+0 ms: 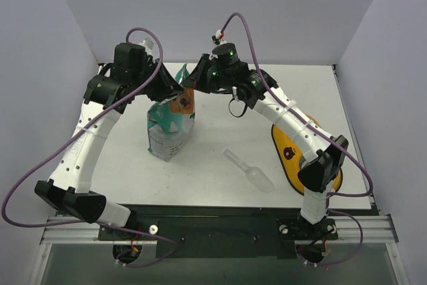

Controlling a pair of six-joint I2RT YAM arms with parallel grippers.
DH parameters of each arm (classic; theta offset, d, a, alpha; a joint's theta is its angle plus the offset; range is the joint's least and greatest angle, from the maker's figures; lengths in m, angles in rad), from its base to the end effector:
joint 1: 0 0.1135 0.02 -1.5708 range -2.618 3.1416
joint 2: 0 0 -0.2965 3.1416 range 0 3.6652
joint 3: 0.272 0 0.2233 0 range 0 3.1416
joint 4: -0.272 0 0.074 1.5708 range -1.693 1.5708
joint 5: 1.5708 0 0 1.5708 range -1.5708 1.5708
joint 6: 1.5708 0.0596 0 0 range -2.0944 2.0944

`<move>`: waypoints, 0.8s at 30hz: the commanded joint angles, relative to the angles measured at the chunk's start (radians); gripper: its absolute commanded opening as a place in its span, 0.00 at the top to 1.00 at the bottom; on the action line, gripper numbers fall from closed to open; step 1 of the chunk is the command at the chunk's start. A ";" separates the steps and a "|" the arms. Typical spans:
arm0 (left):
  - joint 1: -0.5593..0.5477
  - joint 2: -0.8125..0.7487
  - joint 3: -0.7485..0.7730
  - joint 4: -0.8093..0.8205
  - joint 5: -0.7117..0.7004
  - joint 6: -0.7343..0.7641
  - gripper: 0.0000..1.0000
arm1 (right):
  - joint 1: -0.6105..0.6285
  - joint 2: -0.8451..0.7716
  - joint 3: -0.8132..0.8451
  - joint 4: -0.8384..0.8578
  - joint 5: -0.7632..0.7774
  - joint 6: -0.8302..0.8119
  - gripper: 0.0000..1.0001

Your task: Serve the pet food

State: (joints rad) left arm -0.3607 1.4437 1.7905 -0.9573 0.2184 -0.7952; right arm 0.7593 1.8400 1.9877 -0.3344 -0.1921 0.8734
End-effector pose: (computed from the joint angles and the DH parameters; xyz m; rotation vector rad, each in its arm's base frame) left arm 0.2505 -0.1083 0.4614 -0.3681 2.2781 -0.8671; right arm 0.3062 0.3063 0.4657 -0.0444 1.9616 1.3102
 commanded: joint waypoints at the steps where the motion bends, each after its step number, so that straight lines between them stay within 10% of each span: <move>1: -0.020 0.017 0.046 -0.035 -0.063 0.053 0.72 | -0.003 -0.041 -0.015 0.024 -0.020 0.003 1.00; 24: -0.044 0.009 0.066 -0.049 -0.205 0.076 1.00 | 0.023 -0.016 -0.010 -0.035 -0.007 -0.020 1.00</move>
State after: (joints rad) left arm -0.4065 1.4719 1.8301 -1.0061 0.0643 -0.7143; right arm 0.7616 1.8397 1.9751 -0.3332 -0.2047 0.8688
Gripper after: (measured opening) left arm 0.018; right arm 0.054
